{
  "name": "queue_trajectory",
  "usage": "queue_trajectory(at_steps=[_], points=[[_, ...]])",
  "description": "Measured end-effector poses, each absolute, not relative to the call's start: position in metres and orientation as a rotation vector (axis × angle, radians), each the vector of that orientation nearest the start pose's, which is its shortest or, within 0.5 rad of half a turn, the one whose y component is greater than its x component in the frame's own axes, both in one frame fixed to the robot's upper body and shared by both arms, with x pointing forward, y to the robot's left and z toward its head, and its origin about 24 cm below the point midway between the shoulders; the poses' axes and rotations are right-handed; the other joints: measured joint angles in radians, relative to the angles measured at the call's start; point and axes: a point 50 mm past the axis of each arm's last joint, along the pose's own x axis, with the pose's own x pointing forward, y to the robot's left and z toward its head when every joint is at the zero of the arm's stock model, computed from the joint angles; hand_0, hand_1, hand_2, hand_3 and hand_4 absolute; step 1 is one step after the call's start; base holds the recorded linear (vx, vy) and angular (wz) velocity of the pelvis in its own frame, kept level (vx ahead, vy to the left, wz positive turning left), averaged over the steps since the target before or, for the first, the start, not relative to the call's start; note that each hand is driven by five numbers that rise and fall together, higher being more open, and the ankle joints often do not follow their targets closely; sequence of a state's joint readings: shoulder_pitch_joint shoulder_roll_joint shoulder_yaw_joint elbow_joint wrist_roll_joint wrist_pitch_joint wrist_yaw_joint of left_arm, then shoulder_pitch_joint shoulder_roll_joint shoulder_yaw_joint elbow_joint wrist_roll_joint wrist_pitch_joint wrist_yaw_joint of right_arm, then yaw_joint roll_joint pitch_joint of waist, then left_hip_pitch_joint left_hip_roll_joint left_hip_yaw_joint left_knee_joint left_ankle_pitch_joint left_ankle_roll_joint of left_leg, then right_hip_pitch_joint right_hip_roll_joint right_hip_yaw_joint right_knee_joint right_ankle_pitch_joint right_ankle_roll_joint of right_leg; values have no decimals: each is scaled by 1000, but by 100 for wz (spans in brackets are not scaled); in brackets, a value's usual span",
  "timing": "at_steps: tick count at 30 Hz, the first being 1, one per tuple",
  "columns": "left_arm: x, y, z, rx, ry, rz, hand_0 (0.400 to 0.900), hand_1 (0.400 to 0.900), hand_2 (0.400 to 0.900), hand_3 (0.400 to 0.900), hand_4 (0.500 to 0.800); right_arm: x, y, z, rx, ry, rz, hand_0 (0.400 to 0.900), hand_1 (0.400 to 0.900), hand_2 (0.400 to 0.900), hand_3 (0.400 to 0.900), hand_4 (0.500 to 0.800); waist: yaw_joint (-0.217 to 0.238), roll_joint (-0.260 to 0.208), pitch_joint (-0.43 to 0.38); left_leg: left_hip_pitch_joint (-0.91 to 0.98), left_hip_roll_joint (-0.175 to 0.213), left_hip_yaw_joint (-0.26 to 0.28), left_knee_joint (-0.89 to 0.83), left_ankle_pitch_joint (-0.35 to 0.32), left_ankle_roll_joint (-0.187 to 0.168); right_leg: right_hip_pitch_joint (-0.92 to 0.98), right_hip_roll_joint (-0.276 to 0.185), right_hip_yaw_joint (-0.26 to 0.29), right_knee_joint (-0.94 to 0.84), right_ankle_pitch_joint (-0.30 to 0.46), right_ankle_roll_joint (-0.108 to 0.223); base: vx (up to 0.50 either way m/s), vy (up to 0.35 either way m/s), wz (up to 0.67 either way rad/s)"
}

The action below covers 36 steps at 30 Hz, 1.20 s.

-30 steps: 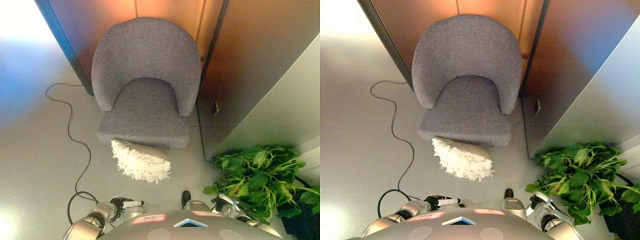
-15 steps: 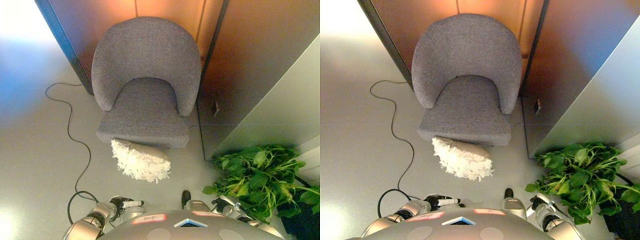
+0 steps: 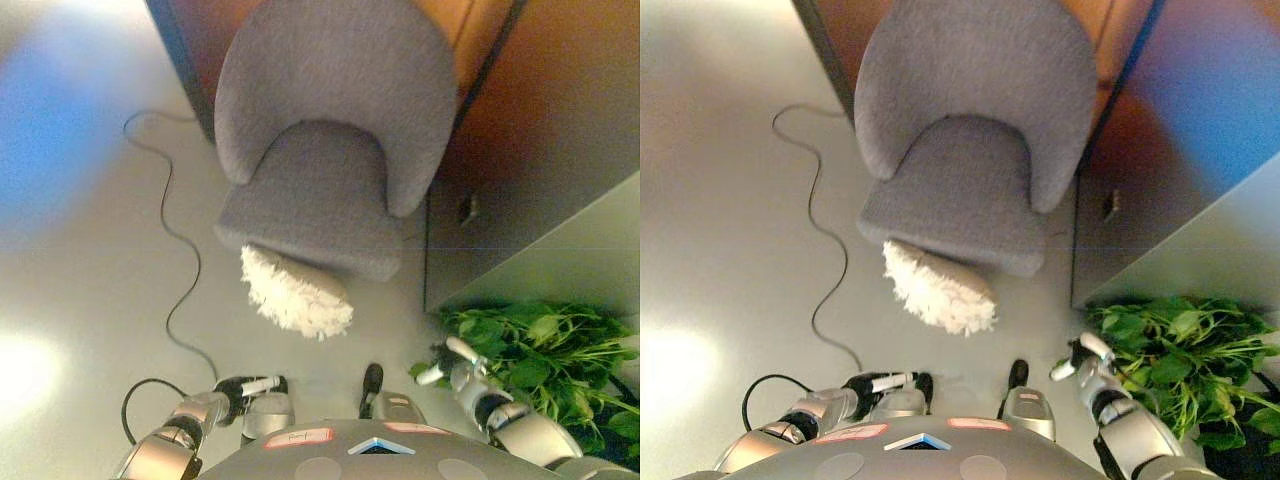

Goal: Pick up the pillow and put it on the sofa.

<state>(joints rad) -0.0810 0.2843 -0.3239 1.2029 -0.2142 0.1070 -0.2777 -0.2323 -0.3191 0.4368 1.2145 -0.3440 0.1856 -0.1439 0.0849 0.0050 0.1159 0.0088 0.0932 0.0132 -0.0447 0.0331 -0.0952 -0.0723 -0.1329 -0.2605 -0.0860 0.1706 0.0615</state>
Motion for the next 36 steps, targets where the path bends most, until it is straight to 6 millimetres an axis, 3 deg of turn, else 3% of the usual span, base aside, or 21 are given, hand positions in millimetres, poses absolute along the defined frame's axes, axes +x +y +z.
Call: queue_trajectory(at_steps=[4, 8, 11, 14, 19, 28, 36], points=[[148, 212, -145, 54, 1132, -252, 900, 900, 900, 900, 800, 239, -264, -88, -1058, 950, 42, 900, 900, 900, 900, 800, 46, 52, 98, -136, 1, -57, 78, 9, -13, -74, -1, -49, 19, 7, -12, -178, -25, 35], [184, 204, -126, 38, 972, -300, 900, 900, 900, 900, 800, 303, -271, -30, -1059, 794, -86, 900, 900, 900, 900, 800, 79, 100, 231, -249, 4, -81, 162, 10, -18, -173, -10, -81, 120, -20, -37, -146, -13, 21], [205, 206, -111, 48, 875, -329, 900, 900, 900, 900, 800, 330, -270, 2, -1033, 715, -141, 900, 900, 900, 900, 800, 112, 103, 310, -315, -6, -94, 222, 5, -23, -274, -44, -82, 276, -85, -50, -95, 17, 15], [216, 202, -100, 38, 808, -370, 900, 900, 900, 900, 800, 339, -272, 16, -995, 700, -179, 900, 900, 900, 900, 800, 141, 106, 344, -378, -39, -109, 277, -5, -12, -361, -95, -78, 407, -137, -49, -101, 60, 7], [221, 192, -91, 19, 753, -422, 900, 900, 900, 900, 800, 353, -267, 34, -933, 655, -204, 900, 900, 900, 900, 800, 152, 134, 376, -478, -81, -113, 360, -21, 6, -460, -145, -54, 490, -151, -40, -48, 47, -2], [220, 188, -86, -71, 685, -420, 900, 900, 900, 900, 800, 359, -262, 41, -795, 629, -218, 900, 900, 900, 900, 800, 167, 145, 385, -566, -102, -102, 416, -28, 23, -537, -158, -24, 506, -145, -30, -56, 79, -5], [219, 185, -82, -99, 643, -427, 900, 900, 900, 900, 800, 372, -257, 62, -759, 559, -253, 900, 900, 900, 900, 800, 168, 151, 387, -616, -109, -86, 462, -52, 29, -586, -171, -8, 532, -143, -25, -7, 80, -3]])
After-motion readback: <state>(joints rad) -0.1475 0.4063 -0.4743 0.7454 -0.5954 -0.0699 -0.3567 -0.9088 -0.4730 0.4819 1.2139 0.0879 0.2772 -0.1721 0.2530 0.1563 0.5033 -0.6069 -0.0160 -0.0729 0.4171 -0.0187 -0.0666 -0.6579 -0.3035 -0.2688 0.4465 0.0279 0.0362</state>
